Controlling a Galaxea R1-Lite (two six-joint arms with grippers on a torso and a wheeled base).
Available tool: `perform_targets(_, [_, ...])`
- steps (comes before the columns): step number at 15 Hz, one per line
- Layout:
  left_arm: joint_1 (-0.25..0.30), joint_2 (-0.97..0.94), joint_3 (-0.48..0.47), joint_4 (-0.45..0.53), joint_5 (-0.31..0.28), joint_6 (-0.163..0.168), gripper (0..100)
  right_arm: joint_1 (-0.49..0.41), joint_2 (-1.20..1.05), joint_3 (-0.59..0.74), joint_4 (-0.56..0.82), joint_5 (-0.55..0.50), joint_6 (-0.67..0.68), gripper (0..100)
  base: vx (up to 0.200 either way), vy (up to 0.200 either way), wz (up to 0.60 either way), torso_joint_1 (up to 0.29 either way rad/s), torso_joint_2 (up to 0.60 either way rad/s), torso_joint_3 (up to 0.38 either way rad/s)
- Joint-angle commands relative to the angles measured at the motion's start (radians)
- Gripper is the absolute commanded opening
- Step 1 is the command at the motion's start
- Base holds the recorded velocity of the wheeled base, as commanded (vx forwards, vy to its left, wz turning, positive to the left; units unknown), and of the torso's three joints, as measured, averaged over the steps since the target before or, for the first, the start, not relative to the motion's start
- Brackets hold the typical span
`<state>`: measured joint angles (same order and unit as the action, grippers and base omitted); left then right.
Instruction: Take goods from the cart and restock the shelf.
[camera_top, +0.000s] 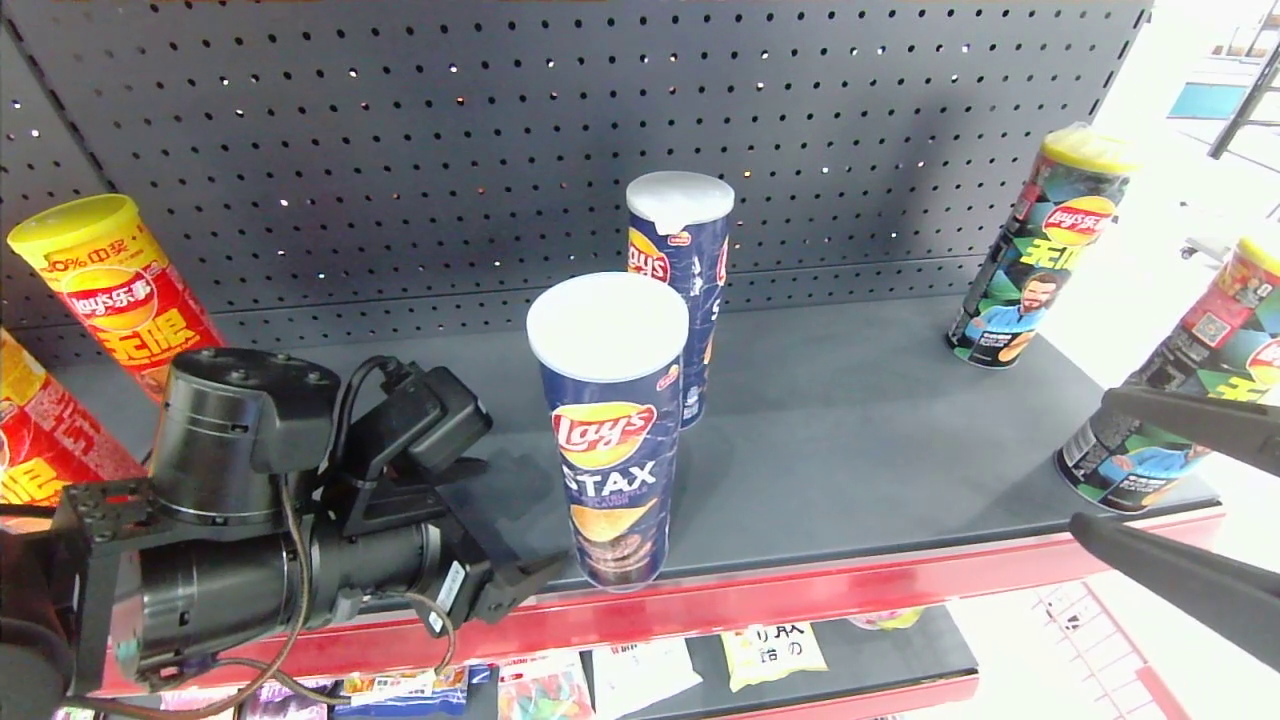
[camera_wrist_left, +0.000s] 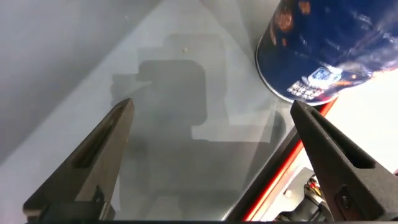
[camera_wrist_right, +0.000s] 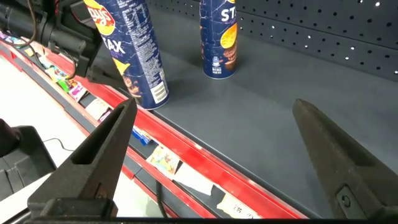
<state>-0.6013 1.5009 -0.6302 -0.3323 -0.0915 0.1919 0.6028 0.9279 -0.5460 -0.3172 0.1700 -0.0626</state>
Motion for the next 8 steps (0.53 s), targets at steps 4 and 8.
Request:
perform_targets(4, [-0.003, 0.027, -0.026, -0.001, 0.001, 0.000, 100, 0.000, 0.002, 0.000, 0.000, 0.000, 0.000, 100, 0.000, 0.000, 0.00, 0.000, 0.00, 0.000])
perform_targets(8, [-0.005, 0.050, -0.052, -0.001, 0.001, 0.000, 100, 0.000, 0.003, -0.008, 0.000, 0.000, 0.000, 100, 0.000, 0.000, 0.00, 0.000, 0.00, 0.000])
